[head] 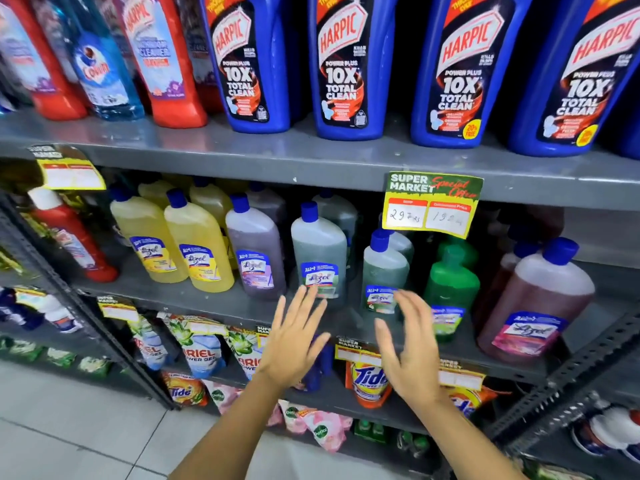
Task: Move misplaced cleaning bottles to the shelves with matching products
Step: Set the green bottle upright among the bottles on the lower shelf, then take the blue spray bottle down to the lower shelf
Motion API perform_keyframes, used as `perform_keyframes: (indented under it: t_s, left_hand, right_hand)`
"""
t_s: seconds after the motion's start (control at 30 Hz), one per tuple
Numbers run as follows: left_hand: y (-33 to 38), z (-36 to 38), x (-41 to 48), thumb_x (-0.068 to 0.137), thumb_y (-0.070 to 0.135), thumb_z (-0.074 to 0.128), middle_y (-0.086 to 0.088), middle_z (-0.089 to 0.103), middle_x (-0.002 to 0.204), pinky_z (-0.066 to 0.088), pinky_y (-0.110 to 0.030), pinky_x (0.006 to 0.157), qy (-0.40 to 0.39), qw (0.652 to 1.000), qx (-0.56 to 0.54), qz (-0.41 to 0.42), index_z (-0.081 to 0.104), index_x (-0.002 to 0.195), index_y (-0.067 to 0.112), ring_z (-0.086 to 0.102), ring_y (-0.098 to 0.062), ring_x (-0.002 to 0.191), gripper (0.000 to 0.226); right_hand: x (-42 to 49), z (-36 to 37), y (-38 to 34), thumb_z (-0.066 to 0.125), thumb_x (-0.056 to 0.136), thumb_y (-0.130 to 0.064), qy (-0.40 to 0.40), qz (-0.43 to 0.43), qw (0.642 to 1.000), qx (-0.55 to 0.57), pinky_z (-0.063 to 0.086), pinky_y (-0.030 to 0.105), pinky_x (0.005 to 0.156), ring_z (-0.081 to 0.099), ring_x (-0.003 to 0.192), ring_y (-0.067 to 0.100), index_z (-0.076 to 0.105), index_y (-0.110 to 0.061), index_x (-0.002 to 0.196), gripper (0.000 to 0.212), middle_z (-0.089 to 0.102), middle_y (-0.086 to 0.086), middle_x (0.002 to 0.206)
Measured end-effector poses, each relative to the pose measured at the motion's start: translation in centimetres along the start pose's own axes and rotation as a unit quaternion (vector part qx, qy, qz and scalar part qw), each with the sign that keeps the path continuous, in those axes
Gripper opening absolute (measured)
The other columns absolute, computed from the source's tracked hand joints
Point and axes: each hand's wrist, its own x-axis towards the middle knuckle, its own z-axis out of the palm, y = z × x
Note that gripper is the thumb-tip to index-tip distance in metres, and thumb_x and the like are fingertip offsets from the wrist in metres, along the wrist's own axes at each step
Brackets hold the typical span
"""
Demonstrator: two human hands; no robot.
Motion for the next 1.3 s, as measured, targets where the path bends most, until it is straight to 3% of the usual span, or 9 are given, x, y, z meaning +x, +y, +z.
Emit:
perform_keyframes:
  t_s: [0.13, 0.27, 0.43, 0.57, 0.8, 1.03, 1.3]
  left_hand:
    - [-3.4, -6.5, 1.0, 0.097, 0.042, 0.036, -0.009, 0.017, 0.159, 0.010, -0.052, 0.116, 0.091, 0.995, 0.002, -0.043, 0.033, 0.147, 0.012, 0.006, -0.025, 0.147, 0.058]
    - [-9.1, -12.5, 0.3, 0.098, 0.043, 0.035, -0.010, 0.017, 0.159, 0.008, -0.056, 0.115, 0.140, 0.985, 0.048, -0.087, 0.030, 0.148, 0.013, 0.004, -0.027, 0.147, 0.059]
    - [-18.0, -19.6, -2.2, 0.097, 0.048, 0.033, -0.010, 0.023, 0.157, 0.009, -0.053, 0.115, 0.180, 0.968, 0.109, -0.136, 0.033, 0.147, 0.015, 0.011, -0.028, 0.146, 0.060]
    - [-24.8, -23.4, -4.6, 0.098, 0.050, 0.028, -0.011, 0.023, 0.157, 0.005, -0.049, 0.115, 0.195, 0.958, 0.137, -0.158, 0.033, 0.148, 0.014, 0.009, -0.028, 0.146, 0.061]
    - [-33.9, -26.9, -6.2, 0.099, 0.045, 0.033, -0.005, 0.014, 0.160, 0.008, -0.056, 0.115, 0.205, 0.958, 0.142, -0.142, 0.028, 0.149, 0.017, 0.003, -0.023, 0.147, 0.058]
    - [-40.4, -28.2, -3.4, 0.100, 0.046, 0.029, -0.006, 0.011, 0.161, 0.006, -0.054, 0.116, 0.219, 0.963, 0.118, -0.107, 0.020, 0.152, 0.015, 0.001, -0.021, 0.147, 0.061]
    - [-45.1, -27.9, 1.9, 0.101, 0.042, 0.024, -0.002, 0.017, 0.160, 0.014, -0.051, 0.116, 0.187, 0.971, 0.138, -0.047, 0.028, 0.150, 0.017, 0.017, -0.018, 0.145, 0.054]
  right_hand:
    - [6.9, 1.6, -7.4, 0.046, 0.100, -0.033, -0.043, -0.284, 0.958, -0.014, 0.025, 0.046, 0.120, 0.033, 0.144, 0.032, 0.043, -0.010, 0.140, 0.046, 0.044, 0.017, 0.148]
    - [12.0, 4.2, -14.2, 0.042, 0.101, -0.038, -0.022, -0.374, 0.925, -0.054, 0.014, 0.053, 0.122, 0.016, 0.149, 0.037, 0.035, -0.015, 0.147, 0.051, 0.027, 0.017, 0.157]
    - [15.5, 9.2, -21.5, 0.042, 0.100, -0.042, -0.005, -0.370, 0.928, -0.050, 0.023, 0.062, 0.116, 0.013, 0.150, 0.040, 0.033, -0.017, 0.149, 0.056, 0.024, 0.022, 0.159]
    - [16.7, 14.4, -26.0, 0.044, 0.100, -0.042, 0.001, -0.355, 0.934, -0.047, 0.022, 0.062, 0.116, 0.011, 0.151, 0.040, 0.033, -0.016, 0.151, 0.058, 0.021, 0.021, 0.161]
    - [19.2, 22.9, -32.8, 0.045, 0.098, -0.040, 0.020, -0.336, 0.941, -0.029, 0.023, 0.059, 0.117, 0.012, 0.150, 0.036, 0.035, -0.015, 0.149, 0.057, 0.022, 0.018, 0.160]
    - [25.1, 27.5, -35.9, 0.046, 0.096, -0.040, 0.022, -0.326, 0.945, -0.012, 0.020, 0.044, 0.122, 0.019, 0.149, 0.037, 0.037, -0.012, 0.148, 0.060, 0.026, 0.020, 0.158]
    - [31.8, 29.3, -38.0, 0.054, 0.095, -0.031, 0.032, -0.252, 0.967, -0.035, 0.036, 0.041, 0.110, 0.020, 0.148, 0.031, 0.032, -0.013, 0.150, 0.062, 0.020, 0.015, 0.160]
